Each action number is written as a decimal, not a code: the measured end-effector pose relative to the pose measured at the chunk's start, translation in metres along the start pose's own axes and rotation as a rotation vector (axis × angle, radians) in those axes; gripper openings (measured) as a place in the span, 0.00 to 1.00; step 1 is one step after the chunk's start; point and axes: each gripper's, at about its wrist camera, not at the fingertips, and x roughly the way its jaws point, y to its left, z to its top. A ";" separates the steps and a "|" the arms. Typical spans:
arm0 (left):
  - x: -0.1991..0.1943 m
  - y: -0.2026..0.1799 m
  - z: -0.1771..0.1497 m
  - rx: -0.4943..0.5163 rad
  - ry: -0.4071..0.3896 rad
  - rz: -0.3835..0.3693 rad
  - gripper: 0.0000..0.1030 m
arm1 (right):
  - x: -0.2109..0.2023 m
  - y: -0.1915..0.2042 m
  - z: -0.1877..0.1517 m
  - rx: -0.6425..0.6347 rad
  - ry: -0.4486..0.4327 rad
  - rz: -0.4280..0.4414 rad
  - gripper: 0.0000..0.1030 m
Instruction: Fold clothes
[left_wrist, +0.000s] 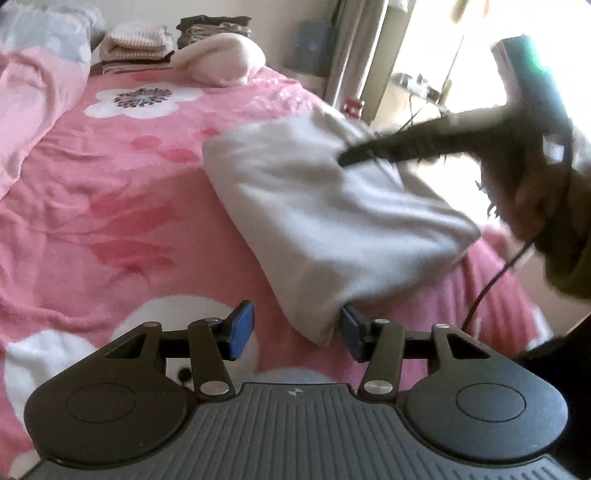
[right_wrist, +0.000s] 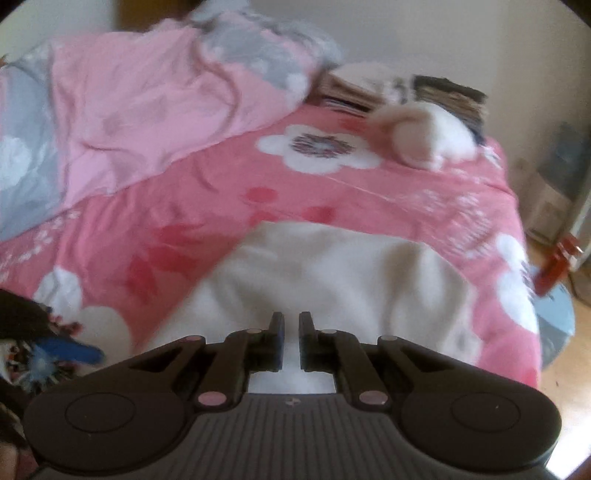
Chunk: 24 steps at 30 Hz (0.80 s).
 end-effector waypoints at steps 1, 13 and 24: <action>0.001 0.000 0.008 0.020 0.016 -0.013 0.50 | 0.006 -0.006 -0.005 0.008 0.027 -0.016 0.07; 0.025 0.025 0.105 -0.081 0.044 -0.191 0.49 | 0.018 -0.021 -0.023 0.044 0.042 0.030 0.07; 0.099 0.020 0.158 0.152 0.108 -0.132 0.47 | -0.005 -0.030 -0.035 0.107 0.023 0.045 0.08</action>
